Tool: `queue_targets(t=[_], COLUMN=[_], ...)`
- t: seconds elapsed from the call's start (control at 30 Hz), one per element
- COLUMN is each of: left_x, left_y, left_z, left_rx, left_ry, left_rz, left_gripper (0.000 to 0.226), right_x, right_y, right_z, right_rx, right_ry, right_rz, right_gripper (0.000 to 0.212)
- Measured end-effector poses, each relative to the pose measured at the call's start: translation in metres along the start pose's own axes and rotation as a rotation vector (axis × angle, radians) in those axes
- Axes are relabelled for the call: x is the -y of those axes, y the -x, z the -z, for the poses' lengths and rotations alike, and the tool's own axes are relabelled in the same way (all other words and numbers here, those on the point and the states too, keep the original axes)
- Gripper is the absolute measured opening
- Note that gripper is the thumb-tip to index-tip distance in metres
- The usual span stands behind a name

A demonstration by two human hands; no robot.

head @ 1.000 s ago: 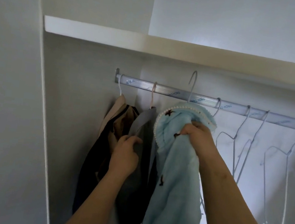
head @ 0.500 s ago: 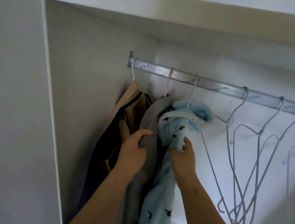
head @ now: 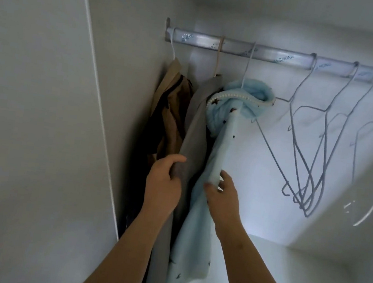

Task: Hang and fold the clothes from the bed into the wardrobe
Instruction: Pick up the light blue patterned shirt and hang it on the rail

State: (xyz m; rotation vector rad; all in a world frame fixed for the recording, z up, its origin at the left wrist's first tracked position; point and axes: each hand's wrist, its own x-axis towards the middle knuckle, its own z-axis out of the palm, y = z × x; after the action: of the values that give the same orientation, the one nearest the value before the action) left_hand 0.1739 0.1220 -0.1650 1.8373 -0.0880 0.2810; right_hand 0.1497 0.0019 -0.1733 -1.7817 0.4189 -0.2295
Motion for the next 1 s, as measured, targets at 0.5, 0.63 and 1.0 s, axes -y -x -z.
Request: queue_targets(t=[0.5,0.63,1.0], left_x=[0.033,0.035,0.047], left_y=[0.164,0.247,0.443], left_z=[0.013,0.013,0.050], left_rx=[0.261,0.343,0.646], left_ry=[0.024,0.063,-0.066], left_rz=[0.380,0.495,0.738], left_gripper=[0.020,0.019,0.015], right_x=[-0.078,-0.114,-0.202], right_y=[0.160,0.235,0.434], right_z=[0.039,0.070,0.104], right_rx=[0.011,-0.036,-0.121], right_ry=[-0.130,-0.159,-0.227], right_rz=[-0.298,-0.391,-0.669], right_gripper=[0.030,0.020,0.015])
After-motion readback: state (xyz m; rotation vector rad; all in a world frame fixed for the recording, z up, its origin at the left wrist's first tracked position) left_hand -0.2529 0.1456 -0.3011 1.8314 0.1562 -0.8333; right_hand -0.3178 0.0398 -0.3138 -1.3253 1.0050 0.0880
